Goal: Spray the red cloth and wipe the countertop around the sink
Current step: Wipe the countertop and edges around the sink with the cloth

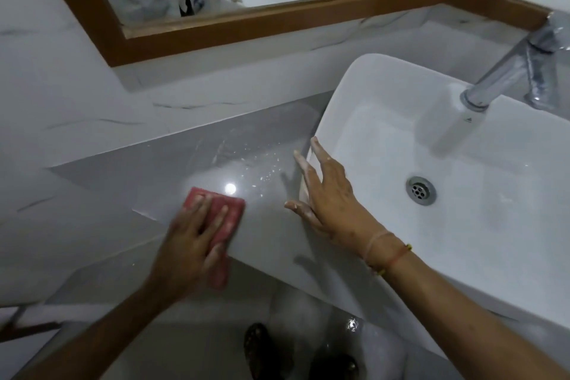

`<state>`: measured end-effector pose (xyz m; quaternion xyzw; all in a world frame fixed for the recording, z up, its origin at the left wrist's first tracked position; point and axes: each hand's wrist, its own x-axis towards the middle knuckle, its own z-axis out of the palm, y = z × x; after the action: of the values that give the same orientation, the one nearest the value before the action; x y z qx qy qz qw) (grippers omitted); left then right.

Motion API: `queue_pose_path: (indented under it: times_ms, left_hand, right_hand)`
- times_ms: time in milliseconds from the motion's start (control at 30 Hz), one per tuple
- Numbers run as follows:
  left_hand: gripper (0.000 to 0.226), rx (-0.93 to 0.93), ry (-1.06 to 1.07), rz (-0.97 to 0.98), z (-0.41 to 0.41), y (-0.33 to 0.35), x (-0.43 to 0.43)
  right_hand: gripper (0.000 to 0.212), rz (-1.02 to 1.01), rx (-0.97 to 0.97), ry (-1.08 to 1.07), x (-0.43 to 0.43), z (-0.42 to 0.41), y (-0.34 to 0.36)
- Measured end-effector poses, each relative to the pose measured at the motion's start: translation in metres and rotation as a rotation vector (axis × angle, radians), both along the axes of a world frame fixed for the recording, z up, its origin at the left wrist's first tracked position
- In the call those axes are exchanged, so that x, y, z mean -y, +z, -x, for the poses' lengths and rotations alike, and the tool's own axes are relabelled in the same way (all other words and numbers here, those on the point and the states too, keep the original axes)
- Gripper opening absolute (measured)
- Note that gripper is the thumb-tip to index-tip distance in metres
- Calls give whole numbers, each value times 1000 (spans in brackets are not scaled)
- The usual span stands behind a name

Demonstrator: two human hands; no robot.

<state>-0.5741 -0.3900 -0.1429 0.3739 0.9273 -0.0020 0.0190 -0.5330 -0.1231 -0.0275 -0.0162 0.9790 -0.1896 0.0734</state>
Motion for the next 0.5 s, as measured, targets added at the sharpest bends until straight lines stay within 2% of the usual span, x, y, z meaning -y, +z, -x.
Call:
queue_pose_path:
  times_ms: [133,233,367,433,500]
  left_hand:
    - [62,98,65,174,40,-2,14]
    - [69,163,199,36,57,-3,8]
    - [64,158,326,-94,85,-2,-11]
    - [61,110,341,-108,109,0,-32]
    - [57,45,291,-41,129,1,-59]
  right_hand:
    - [78,-8,-2,1,1,1,0]
    - [77,14,-27,5,0,0,-1]
    - [78,39,-36,6,0,0,-2]
    - [79,46,-28,10,0,1,-2]
    - [80,54,-19,8,0,2,-2]
